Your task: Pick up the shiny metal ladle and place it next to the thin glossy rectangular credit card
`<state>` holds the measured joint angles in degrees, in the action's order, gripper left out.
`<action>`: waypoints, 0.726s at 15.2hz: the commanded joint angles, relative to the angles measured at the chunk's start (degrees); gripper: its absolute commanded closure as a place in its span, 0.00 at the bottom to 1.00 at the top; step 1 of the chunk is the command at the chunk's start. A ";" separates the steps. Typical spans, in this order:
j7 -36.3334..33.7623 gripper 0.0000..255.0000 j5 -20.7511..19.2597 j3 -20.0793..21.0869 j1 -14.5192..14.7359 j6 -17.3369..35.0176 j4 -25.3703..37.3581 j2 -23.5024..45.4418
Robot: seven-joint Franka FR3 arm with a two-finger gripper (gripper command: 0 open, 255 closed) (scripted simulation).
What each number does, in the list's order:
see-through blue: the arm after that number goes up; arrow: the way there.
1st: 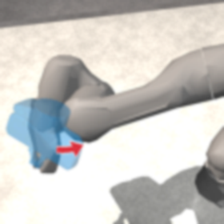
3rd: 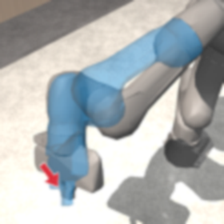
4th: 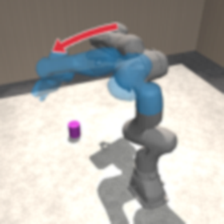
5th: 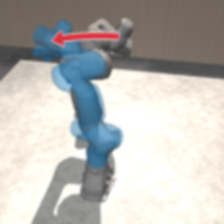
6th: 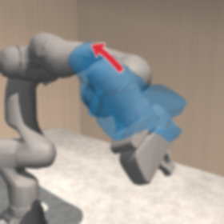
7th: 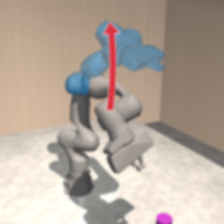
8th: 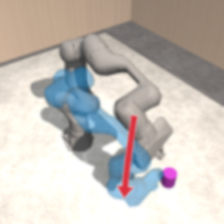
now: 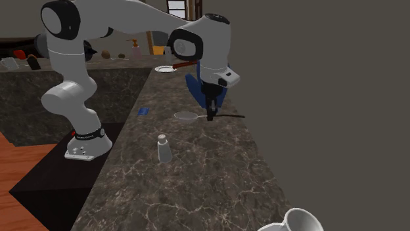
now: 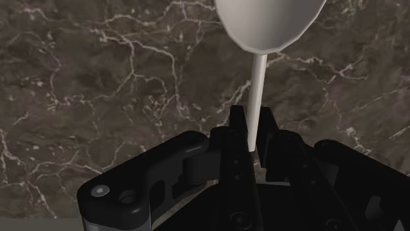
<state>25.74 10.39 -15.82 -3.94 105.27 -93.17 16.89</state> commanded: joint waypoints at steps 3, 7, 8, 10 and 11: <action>-4.27 1.00 -1.85 1.14 3.45 3.78 -10.61 -7.62; -8.99 1.00 -3.27 2.92 6.25 6.25 -18.75 -14.04; -10.22 1.00 -3.55 3.44 6.89 6.76 -20.58 -15.53; -12.71 1.00 -4.02 4.61 8.10 7.68 -24.03 -18.40; -13.98 1.00 -4.19 5.24 8.68 8.09 -25.65 -19.76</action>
<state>13.33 6.41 -11.30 4.01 112.85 -116.94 -1.33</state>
